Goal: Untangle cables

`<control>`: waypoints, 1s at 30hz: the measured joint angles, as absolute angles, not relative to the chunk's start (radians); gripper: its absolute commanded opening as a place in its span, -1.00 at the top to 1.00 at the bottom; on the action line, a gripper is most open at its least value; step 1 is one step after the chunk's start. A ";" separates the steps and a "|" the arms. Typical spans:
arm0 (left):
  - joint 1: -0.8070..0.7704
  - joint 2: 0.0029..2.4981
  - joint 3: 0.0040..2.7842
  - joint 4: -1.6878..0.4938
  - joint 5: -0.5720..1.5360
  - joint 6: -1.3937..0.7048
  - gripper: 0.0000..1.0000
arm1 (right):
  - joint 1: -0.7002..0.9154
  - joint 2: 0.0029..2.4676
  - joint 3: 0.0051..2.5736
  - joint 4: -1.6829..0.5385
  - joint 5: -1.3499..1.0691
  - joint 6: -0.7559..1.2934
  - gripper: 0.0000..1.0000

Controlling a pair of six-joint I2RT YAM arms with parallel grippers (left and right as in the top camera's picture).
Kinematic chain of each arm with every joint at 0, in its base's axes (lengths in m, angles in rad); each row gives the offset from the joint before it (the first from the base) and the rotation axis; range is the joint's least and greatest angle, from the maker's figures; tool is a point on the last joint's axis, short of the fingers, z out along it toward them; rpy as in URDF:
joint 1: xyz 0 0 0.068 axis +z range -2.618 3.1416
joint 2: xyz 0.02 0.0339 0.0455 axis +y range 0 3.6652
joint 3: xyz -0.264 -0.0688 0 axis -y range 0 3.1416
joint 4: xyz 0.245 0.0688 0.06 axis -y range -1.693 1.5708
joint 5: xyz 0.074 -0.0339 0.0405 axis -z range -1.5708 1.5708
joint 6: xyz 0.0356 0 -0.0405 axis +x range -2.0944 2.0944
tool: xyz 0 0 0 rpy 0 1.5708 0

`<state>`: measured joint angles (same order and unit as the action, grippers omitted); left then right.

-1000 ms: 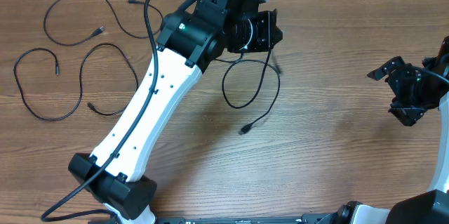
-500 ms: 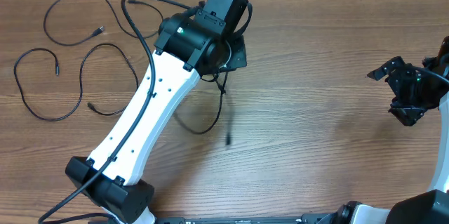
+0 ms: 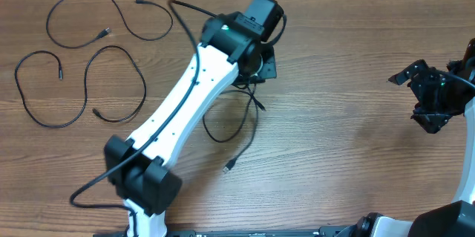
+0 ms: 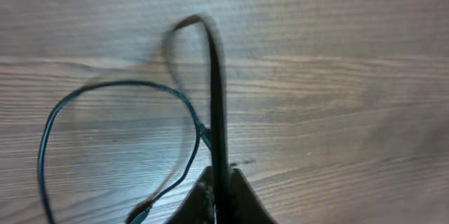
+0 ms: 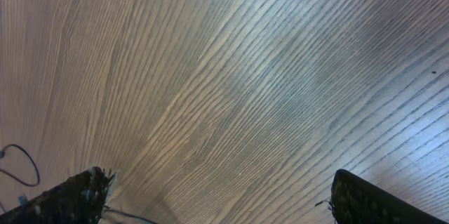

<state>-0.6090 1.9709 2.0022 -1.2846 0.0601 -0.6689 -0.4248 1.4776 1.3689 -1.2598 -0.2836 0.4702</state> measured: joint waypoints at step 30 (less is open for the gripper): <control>-0.406 2.064 1.840 -1.444 0.127 -0.468 -1.00 | -0.425 1.478 1.369 -1.261 -0.284 0.470 -1.00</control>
<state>-0.4061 2.0640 1.8397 -1.4437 0.1268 -0.4679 -0.4248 1.4776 1.3689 -1.2606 -0.2836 0.4702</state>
